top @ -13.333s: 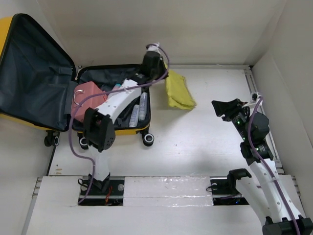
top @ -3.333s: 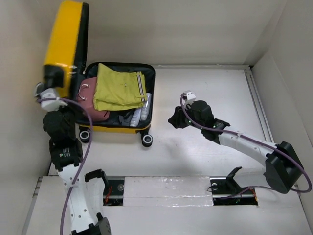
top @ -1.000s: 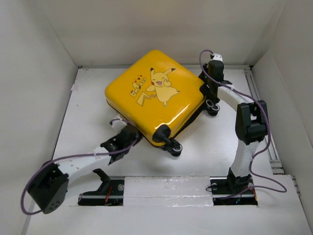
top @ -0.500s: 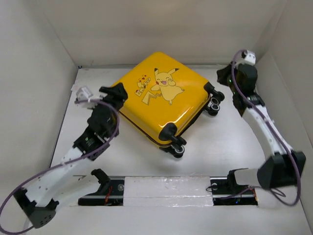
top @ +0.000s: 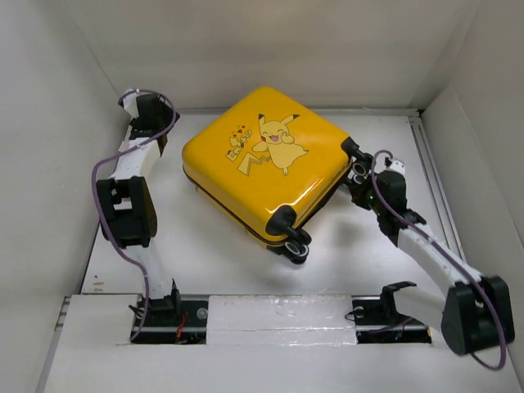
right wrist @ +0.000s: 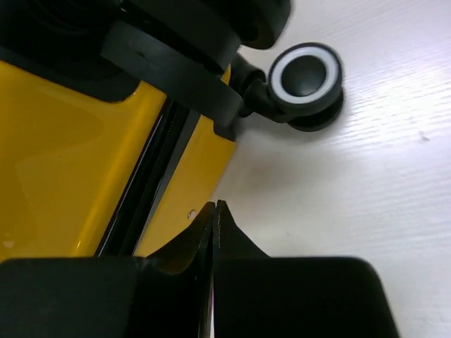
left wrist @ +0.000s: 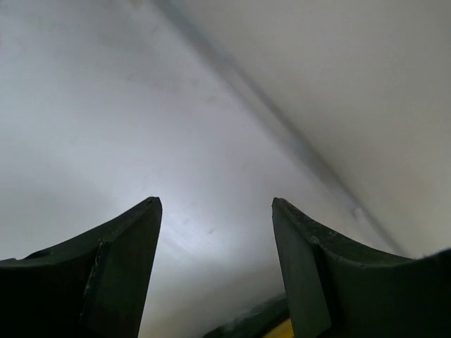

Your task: Pack the luggage

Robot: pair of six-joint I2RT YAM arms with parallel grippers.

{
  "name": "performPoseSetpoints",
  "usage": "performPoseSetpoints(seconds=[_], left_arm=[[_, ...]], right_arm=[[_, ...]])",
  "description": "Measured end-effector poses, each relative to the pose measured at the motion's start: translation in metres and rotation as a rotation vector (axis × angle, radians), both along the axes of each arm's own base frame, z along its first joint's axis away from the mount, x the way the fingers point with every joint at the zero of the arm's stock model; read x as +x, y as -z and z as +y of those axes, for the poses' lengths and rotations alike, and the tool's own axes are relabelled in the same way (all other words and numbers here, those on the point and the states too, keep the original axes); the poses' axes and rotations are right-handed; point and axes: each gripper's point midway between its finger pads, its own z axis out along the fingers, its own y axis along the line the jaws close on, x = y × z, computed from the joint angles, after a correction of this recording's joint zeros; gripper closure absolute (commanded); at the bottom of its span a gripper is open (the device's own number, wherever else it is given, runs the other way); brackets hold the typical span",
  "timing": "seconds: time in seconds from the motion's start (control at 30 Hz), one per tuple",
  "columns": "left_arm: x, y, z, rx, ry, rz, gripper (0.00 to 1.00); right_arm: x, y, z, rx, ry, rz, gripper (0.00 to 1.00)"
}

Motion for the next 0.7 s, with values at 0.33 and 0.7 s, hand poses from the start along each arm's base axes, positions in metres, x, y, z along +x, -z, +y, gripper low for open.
performPoseSetpoints(seconds=[0.33,0.7], left_arm=[[-0.061,0.147,-0.047,-0.203,0.116,0.222,0.40],[-0.215,0.147,-0.078,-0.140,-0.013,0.092,0.43]], right_arm=[[0.088,0.041,0.036,-0.057,-0.124,0.169,1.00],[0.245,0.002,0.063,-0.175,-0.236,0.070,0.98]])
